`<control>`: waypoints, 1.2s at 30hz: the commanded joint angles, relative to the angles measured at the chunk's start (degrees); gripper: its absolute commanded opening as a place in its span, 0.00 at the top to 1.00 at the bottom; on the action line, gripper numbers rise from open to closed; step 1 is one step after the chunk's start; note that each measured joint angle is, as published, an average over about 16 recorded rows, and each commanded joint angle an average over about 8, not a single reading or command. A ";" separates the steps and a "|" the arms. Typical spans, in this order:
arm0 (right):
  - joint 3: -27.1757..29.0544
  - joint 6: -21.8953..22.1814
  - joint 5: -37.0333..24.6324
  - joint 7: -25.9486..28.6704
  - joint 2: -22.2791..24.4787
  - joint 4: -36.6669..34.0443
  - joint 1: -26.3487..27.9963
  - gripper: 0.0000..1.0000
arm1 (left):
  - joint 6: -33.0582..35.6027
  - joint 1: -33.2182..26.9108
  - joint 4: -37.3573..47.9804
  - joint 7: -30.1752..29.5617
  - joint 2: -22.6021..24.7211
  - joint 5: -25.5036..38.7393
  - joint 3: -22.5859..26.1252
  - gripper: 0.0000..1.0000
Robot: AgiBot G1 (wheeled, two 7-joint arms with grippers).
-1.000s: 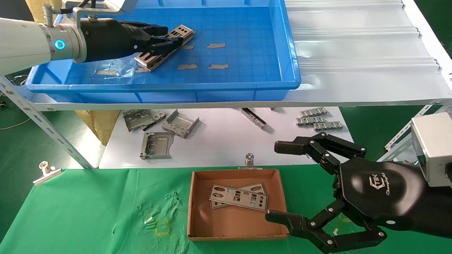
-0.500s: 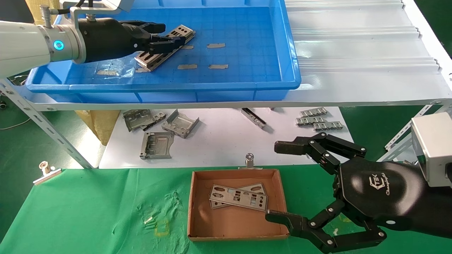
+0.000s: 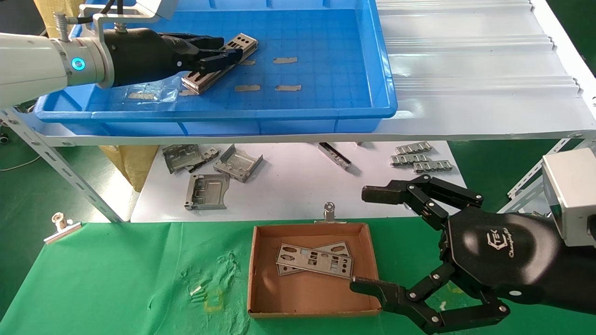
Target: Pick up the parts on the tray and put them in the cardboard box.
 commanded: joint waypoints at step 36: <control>0.00 0.00 0.00 0.00 0.00 0.00 0.00 0.00 | 35.06 1.26 -10.99 5.51 -6.12 -3.62 0.85 1.00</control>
